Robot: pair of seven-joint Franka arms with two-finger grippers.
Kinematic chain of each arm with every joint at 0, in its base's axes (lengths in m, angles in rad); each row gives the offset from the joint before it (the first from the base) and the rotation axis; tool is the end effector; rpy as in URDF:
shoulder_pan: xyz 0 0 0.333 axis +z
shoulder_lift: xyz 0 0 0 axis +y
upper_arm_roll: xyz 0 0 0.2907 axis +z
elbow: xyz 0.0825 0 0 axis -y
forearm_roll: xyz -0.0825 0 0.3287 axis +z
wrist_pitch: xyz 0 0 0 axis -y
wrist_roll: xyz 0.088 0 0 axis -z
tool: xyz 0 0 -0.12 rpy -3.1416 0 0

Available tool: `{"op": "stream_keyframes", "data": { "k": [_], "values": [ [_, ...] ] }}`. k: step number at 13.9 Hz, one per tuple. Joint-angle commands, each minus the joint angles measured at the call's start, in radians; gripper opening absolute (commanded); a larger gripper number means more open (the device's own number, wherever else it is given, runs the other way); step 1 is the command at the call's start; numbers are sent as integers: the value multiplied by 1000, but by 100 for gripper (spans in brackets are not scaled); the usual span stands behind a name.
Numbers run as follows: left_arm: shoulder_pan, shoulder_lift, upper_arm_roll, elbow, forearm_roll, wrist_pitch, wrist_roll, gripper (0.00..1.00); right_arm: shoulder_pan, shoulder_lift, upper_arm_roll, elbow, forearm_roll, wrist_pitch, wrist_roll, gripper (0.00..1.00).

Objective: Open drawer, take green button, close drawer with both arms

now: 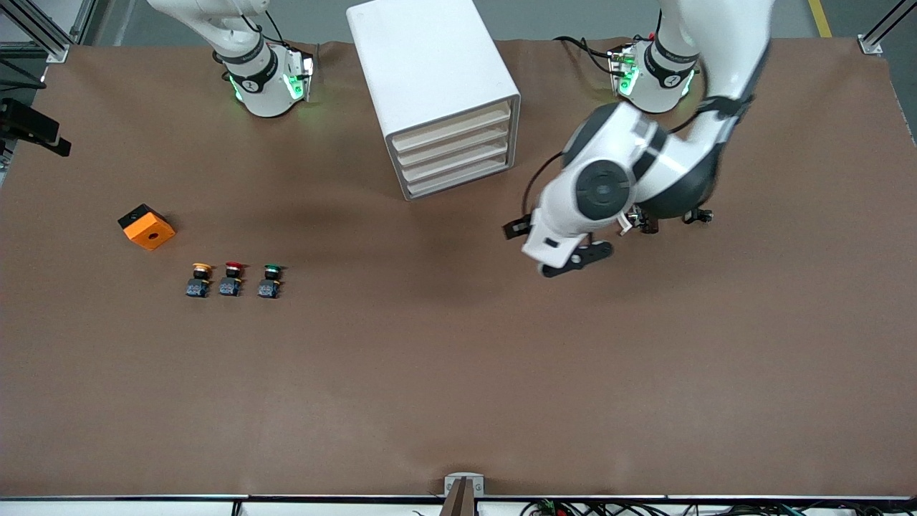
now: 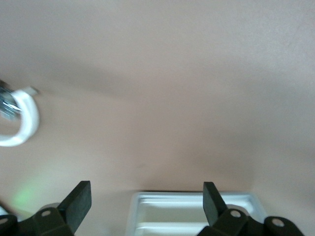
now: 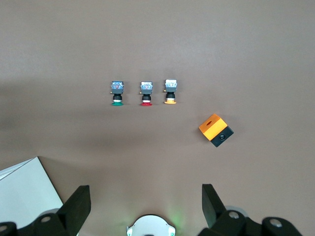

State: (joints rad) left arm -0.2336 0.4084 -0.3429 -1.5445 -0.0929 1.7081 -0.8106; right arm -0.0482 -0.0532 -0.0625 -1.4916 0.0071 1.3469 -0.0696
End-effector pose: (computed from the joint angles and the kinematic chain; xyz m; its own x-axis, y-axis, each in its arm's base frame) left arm 0.4955 -0.3056 0.3969 0.9158 0.2535 -0.3115 0.2637 -0.9646 -0.0098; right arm 0.4558 -0.0506 0.6253 0.9951 -0.0387 -0.0905 -0.0403 -0.9990 -0.0167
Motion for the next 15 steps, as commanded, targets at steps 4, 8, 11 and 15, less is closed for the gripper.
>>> {"op": "stream_keyframes", "data": {
  "k": [4, 8, 11, 15],
  "values": [
    [229, -268, 42, -49, 9, -238, 527, 100, -18, -106, 15, -101, 8, 20, 8, 100],
    [108, -428, 347, -149, 7, -246, 767, 100, 2, -114, 13, -111, 31, 37, 10, 100],
    [103, -500, 430, -219, 10, -184, 830, 100, 24, -117, 13, -110, 31, 38, 60, 100],
    [103, -631, 429, -390, 74, -32, 831, 100, 65, -120, -36, -110, 31, 40, 62, 100]
  ]
}}
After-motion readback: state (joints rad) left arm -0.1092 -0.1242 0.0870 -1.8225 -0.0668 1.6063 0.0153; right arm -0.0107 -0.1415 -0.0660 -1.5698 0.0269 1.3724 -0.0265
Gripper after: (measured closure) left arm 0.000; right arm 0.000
